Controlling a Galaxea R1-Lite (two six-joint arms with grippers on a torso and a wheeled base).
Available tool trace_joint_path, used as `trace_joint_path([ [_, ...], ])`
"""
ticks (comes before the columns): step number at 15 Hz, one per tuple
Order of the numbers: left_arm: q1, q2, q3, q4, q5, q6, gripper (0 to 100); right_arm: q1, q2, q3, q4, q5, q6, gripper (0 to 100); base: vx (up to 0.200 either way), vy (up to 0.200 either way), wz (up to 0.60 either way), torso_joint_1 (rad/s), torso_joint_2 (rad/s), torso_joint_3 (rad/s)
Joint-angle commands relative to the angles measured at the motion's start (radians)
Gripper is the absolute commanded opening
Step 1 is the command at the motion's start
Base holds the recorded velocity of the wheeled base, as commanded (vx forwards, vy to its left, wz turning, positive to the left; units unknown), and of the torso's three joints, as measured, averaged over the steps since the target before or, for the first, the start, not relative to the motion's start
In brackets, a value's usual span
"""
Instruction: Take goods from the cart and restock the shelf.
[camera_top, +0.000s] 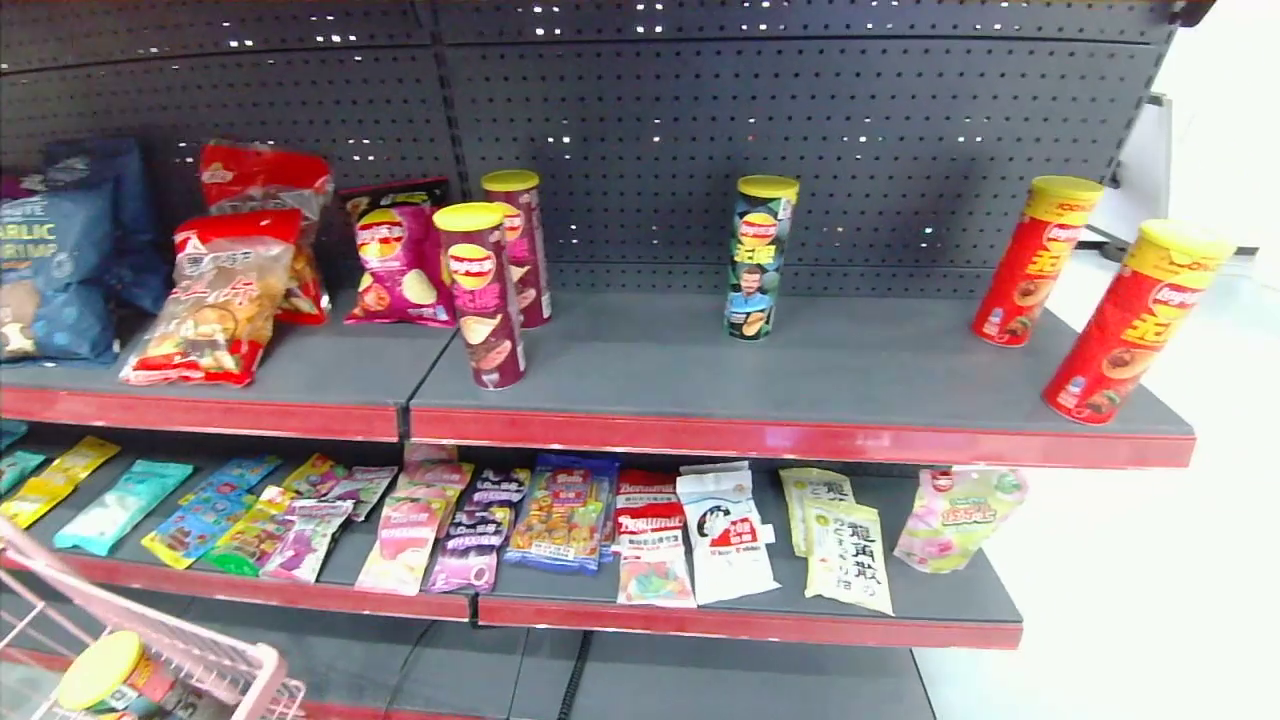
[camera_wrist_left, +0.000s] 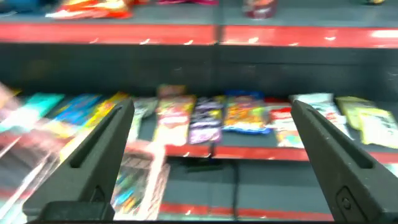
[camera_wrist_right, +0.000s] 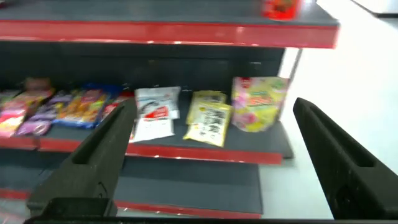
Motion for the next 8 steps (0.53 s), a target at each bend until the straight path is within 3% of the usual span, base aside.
trace_joint_path([
  [1,-0.002,0.000,0.000,0.001,0.000,0.000,100,-0.001,0.000,0.000,0.000,0.001,0.000,100,0.000,0.000,0.60,-0.007,-0.01,0.012],
  [8,0.000,0.000,0.000,0.001,0.000,0.000,100,-0.001,0.000,0.000,0.000,-0.001,0.000,100,0.000,0.000,0.60,0.005,0.00,0.000],
])
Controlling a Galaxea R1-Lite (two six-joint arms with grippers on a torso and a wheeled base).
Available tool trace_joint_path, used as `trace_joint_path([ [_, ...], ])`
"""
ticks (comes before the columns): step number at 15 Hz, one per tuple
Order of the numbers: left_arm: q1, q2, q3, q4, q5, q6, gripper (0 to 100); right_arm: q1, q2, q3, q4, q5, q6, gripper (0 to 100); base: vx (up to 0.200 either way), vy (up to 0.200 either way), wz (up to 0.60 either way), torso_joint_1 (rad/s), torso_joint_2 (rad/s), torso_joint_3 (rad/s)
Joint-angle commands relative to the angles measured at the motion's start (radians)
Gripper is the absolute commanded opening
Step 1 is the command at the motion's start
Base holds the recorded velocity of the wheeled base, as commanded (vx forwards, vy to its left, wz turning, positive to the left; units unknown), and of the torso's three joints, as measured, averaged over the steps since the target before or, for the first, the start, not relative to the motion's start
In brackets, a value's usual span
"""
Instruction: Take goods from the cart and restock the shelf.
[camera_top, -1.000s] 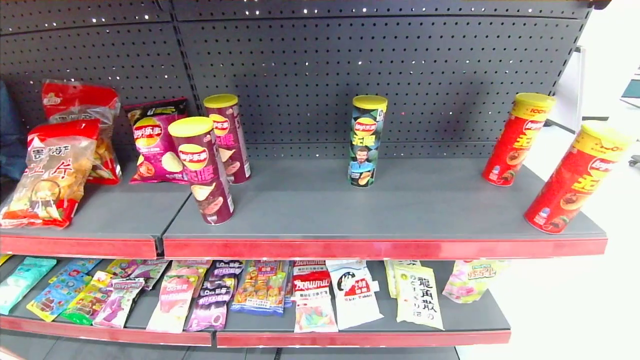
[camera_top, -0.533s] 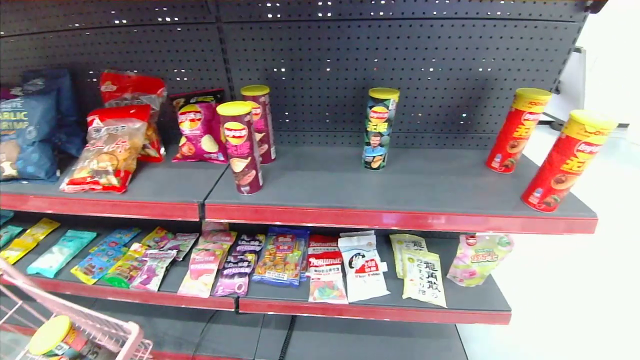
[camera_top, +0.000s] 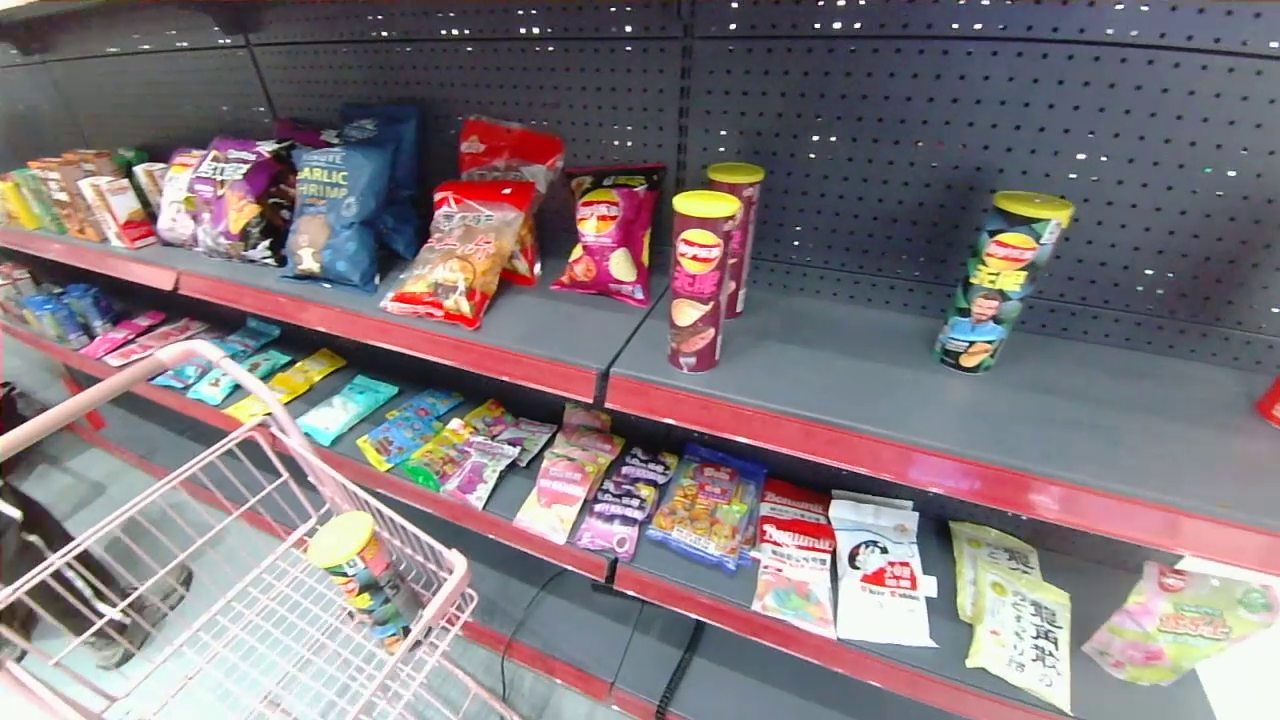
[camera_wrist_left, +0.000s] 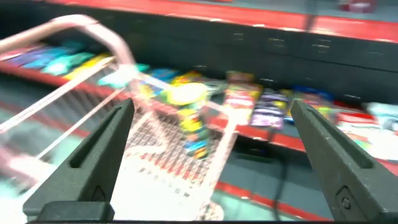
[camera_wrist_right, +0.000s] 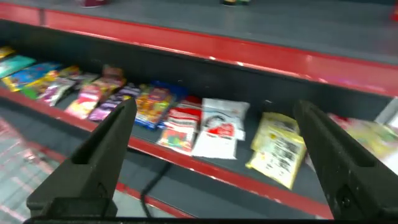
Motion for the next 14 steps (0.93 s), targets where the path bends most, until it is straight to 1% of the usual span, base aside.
trace_joint_path([
  [1,0.001,0.000,0.000,-0.001,0.000,0.000,100,0.000,0.000,0.000,0.000,0.000,0.000,100,0.000,0.000,0.60,0.002,0.00,0.002],
  [3,0.001,0.000,0.000,-0.001,0.000,0.000,100,0.000,0.000,0.000,0.000,0.001,0.003,100,0.000,0.000,0.60,0.002,0.00,0.005],
  [9,0.001,0.000,0.000,-0.001,0.002,0.000,100,0.000,0.000,0.000,0.000,0.000,0.006,100,0.000,0.000,0.00,0.000,0.00,0.000],
  [14,0.001,0.000,0.000,-0.001,0.002,0.000,100,0.000,0.000,0.000,0.000,0.000,0.006,100,0.000,0.000,0.00,-0.136,0.34,0.190],
])
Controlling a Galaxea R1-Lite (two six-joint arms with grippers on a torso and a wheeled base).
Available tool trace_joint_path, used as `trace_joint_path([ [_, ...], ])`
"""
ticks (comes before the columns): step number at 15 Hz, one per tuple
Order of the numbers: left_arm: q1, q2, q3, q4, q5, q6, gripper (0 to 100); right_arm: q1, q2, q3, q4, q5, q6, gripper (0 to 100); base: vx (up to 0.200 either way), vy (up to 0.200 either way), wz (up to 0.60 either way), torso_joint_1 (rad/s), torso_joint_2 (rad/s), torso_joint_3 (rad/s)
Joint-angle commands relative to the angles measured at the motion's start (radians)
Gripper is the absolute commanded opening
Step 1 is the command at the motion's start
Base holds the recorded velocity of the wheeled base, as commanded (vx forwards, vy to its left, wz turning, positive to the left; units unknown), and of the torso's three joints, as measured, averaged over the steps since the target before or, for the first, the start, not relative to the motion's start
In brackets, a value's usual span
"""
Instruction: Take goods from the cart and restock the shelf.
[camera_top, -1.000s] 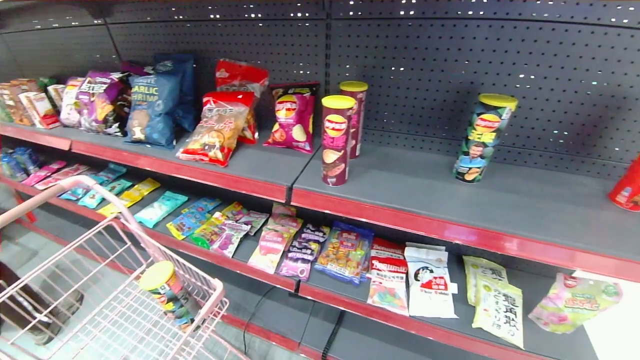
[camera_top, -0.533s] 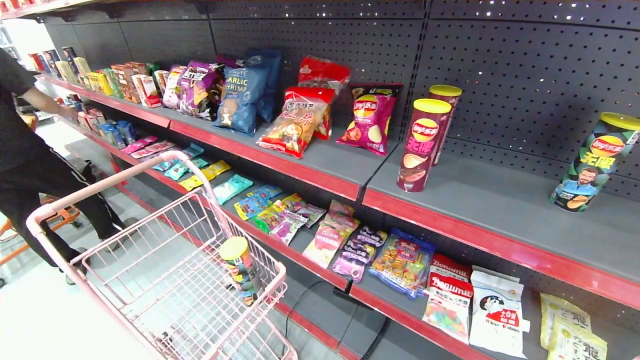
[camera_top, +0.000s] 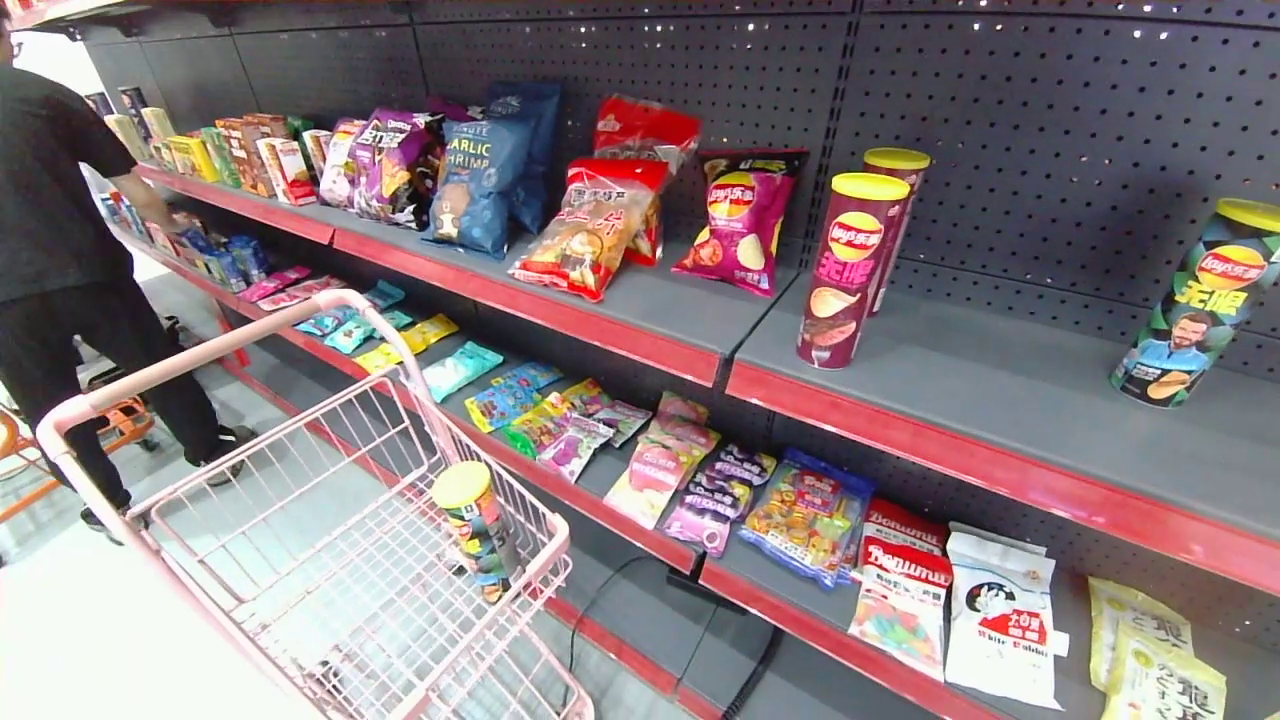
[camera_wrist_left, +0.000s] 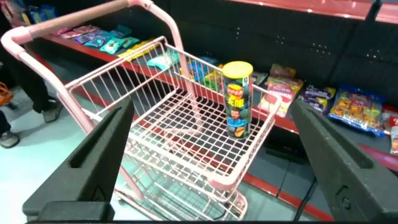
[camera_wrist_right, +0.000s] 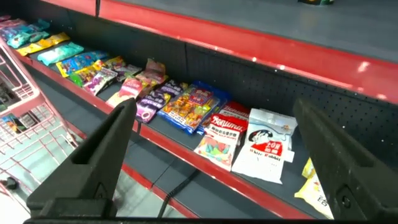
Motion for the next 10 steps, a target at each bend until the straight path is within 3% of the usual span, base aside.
trace_joint_path([
  [1,0.001,0.000,0.000,0.000,0.000,0.000,100,0.000,0.000,0.000,0.000,0.000,0.000,100,0.000,0.000,0.00,-0.154,0.38,0.242],
  [10,0.001,0.000,0.000,0.002,-0.002,0.000,100,0.000,0.000,0.000,0.000,0.000,0.000,100,0.000,0.000,0.00,-0.187,0.49,0.301],
])
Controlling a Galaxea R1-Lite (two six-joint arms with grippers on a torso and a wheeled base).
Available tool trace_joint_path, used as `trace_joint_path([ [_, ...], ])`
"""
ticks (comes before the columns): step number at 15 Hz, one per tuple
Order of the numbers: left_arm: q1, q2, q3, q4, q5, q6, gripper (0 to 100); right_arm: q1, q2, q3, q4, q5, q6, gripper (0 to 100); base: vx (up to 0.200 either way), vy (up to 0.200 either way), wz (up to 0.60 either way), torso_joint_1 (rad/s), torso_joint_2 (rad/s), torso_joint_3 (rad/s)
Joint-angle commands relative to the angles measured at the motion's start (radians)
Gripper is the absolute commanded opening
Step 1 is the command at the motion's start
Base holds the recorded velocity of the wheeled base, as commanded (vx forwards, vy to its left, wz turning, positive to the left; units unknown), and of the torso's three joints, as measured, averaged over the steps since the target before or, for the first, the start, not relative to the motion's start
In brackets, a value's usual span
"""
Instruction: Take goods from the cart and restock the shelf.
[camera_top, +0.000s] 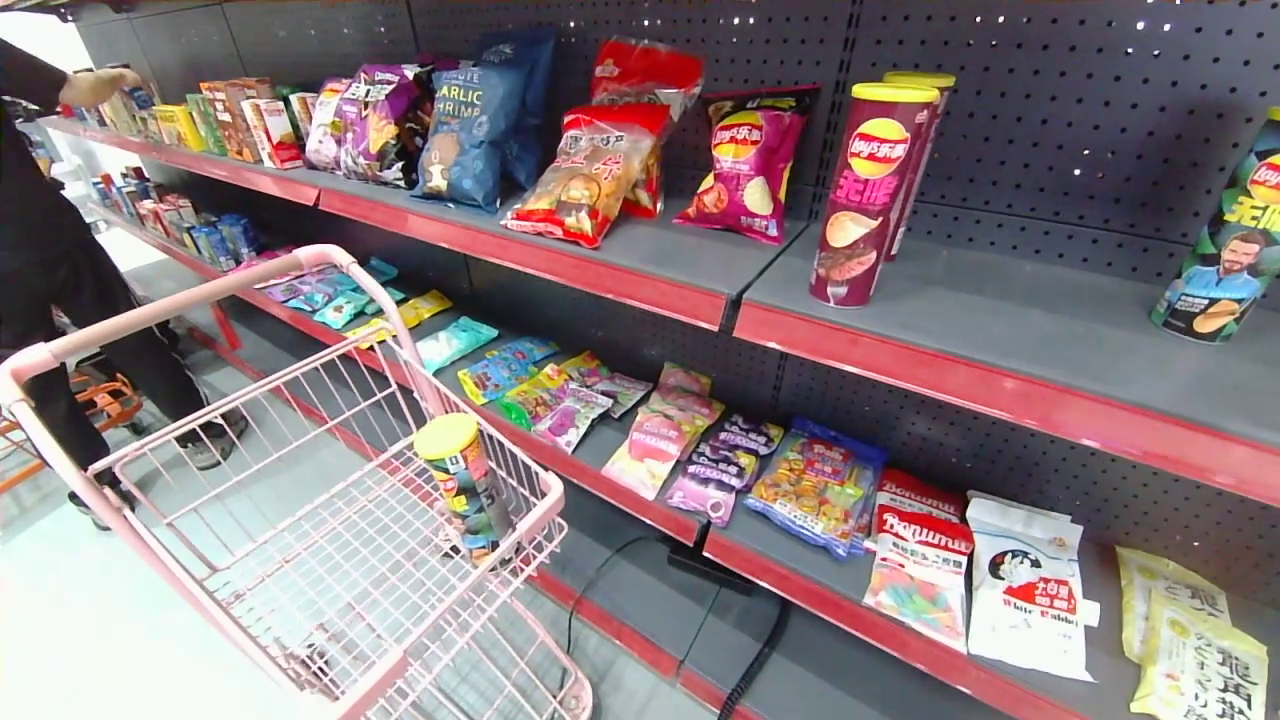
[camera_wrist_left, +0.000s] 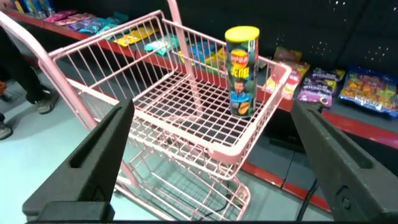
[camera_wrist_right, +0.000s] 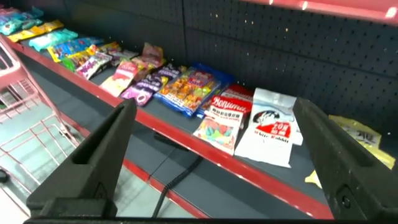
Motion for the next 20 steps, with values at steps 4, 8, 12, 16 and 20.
trace_joint_path([
  [4,-0.001,0.008,0.000,0.000,-0.003,0.003,100,0.000,0.000,0.000,0.000,0.001,0.000,100,0.000,0.000,0.00,-0.161,0.47,0.310],
  [8,-0.007,0.366,-0.422,-0.004,0.043,-0.097,100,0.000,0.000,0.000,0.000,0.001,0.000,100,0.000,0.000,0.00,-0.026,0.08,0.052],
  [12,0.008,0.919,-0.676,-0.096,0.051,-0.181,100,0.000,0.000,0.000,-0.001,0.001,0.001,100,0.000,0.000,0.00,0.000,0.00,0.000],
  [16,0.079,1.393,-0.607,-0.374,-0.113,-0.120,100,0.000,0.000,0.000,0.000,0.001,0.000,100,0.000,0.000,0.00,0.000,0.00,0.000],
  [20,0.080,1.624,-0.578,-0.555,-0.285,0.067,100,0.000,0.000,0.000,0.000,0.001,-0.005,100,0.000,0.000,0.00,0.000,0.00,0.000],
])
